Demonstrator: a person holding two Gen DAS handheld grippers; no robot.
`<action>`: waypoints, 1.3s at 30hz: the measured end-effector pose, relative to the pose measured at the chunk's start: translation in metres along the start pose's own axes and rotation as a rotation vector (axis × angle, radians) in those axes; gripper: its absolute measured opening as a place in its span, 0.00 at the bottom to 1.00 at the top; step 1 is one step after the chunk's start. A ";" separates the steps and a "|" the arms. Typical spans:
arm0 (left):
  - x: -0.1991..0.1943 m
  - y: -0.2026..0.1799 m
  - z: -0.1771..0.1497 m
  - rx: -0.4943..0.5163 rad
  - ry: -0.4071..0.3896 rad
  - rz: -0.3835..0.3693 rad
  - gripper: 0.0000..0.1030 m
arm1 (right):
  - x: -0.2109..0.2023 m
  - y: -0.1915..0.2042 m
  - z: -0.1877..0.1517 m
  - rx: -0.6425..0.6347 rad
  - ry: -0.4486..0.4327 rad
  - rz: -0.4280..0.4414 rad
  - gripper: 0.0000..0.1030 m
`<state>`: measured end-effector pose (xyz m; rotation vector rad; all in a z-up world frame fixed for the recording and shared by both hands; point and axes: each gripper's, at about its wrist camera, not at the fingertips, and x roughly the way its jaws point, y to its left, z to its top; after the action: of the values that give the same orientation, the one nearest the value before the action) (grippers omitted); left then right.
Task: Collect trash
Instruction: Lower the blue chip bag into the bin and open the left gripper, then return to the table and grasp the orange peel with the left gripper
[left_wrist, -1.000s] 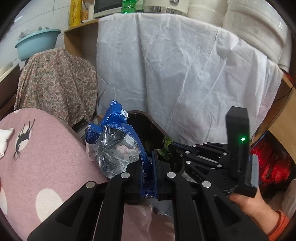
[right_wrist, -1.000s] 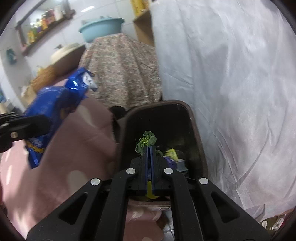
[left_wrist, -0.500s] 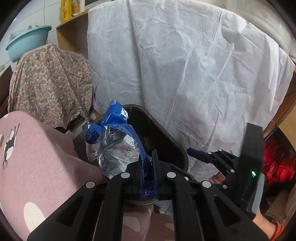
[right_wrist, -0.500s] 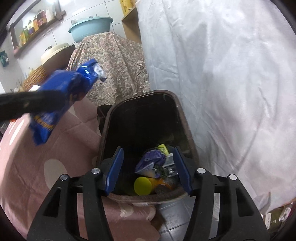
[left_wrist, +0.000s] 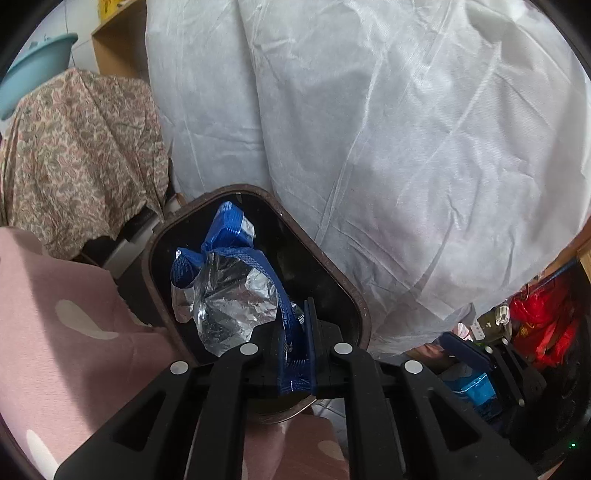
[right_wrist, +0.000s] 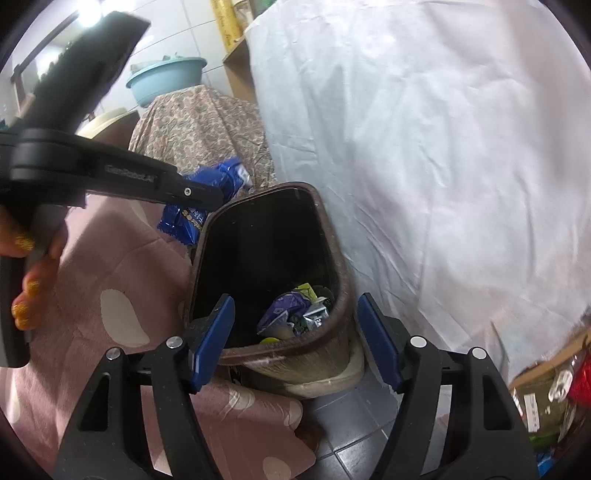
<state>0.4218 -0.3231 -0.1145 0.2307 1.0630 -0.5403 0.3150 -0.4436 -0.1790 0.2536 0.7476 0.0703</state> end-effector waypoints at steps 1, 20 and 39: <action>0.002 0.000 0.001 0.003 0.001 0.005 0.13 | -0.002 -0.003 -0.001 0.011 0.000 0.002 0.70; -0.087 0.017 -0.053 0.048 -0.231 0.034 0.86 | -0.039 0.037 0.006 -0.057 -0.058 0.061 0.79; -0.210 0.233 -0.189 -0.284 -0.314 0.382 0.88 | -0.064 0.151 0.028 -0.225 -0.100 0.232 0.82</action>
<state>0.3217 0.0208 -0.0387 0.0895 0.7529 -0.0730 0.2910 -0.3127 -0.0786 0.1270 0.6023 0.3576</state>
